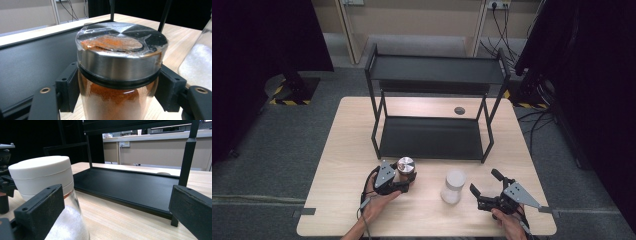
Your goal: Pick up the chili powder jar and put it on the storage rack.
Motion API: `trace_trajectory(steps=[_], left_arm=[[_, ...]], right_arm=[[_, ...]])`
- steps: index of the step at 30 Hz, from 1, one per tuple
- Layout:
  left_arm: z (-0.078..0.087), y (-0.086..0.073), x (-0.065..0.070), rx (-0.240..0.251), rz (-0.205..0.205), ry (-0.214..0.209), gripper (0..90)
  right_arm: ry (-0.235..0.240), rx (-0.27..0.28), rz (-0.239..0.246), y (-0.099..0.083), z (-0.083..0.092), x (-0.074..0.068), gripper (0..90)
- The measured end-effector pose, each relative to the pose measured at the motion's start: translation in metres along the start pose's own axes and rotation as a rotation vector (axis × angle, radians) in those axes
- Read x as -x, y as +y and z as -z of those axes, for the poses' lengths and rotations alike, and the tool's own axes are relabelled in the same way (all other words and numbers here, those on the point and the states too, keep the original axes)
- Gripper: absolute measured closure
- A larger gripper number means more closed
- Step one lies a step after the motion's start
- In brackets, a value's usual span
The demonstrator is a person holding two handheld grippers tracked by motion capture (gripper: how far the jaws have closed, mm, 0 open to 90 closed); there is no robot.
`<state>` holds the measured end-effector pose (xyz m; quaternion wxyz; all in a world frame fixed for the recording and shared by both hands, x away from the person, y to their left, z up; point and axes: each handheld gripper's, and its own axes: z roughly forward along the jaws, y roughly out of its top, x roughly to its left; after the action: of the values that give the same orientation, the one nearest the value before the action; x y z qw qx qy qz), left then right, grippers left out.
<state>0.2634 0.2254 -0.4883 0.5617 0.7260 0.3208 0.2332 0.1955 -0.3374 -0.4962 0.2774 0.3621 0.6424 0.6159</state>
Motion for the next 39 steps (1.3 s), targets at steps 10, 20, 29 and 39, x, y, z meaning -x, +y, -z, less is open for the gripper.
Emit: trace_trajectory(steps=[10, 20, 29, 39], left_arm=[[0.004, 0.007, 0.000, 0.012, 0.002, -0.020, 30.6], [0.007, 0.020, -0.003, 0.018, 0.004, -0.042, 30.6], [0.009, 0.032, -0.006, 0.025, 0.000, -0.049, 30.6], [0.013, 0.051, -0.008, 0.030, 0.004, -0.050, 30.6]], right_arm=[[0.002, -0.002, 0.001, 0.000, 0.000, 0.000, 0.3], [0.004, -0.009, -0.001, 0.000, -0.001, 0.000, 0.3], [0.007, -0.011, 0.000, 0.001, -0.001, 0.000, 0.3], [0.006, -0.011, -0.001, 0.001, -0.001, 0.000, 0.3]])
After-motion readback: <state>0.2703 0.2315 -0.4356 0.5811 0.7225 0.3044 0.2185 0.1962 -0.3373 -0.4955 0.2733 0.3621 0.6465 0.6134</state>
